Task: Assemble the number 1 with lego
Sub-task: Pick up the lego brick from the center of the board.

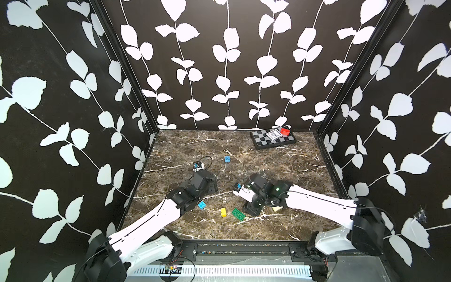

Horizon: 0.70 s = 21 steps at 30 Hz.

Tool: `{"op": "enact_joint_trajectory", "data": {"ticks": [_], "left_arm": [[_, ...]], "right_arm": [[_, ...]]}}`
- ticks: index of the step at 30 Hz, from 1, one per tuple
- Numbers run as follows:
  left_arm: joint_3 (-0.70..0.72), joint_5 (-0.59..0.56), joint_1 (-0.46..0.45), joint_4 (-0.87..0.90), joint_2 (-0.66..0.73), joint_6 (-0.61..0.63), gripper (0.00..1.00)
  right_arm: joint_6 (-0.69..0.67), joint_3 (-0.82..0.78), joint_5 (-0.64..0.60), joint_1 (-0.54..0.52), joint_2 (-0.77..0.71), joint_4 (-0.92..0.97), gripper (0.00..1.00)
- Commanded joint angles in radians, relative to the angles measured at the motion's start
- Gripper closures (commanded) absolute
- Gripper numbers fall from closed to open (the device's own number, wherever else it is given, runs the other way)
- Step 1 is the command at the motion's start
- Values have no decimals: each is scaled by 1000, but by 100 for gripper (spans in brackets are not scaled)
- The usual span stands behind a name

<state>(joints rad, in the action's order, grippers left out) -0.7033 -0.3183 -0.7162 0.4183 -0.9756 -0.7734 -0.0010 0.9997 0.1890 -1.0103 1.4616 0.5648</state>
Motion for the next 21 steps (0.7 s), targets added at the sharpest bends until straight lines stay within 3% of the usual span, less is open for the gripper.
{"op": "enact_joint_trajectory", "data": {"ticks": [1, 8, 21], "left_arm": [[25, -60, 7, 61, 56, -28, 31], [45, -80, 9, 95, 121, -18, 31], [63, -54, 72, 77, 140, 9, 31]], "right_arm": [[7, -16, -48, -46, 58, -68, 40], [70, 13, -137, -98, 181, -83, 39], [121, 62, -165, -109, 291, -73, 45]]}}
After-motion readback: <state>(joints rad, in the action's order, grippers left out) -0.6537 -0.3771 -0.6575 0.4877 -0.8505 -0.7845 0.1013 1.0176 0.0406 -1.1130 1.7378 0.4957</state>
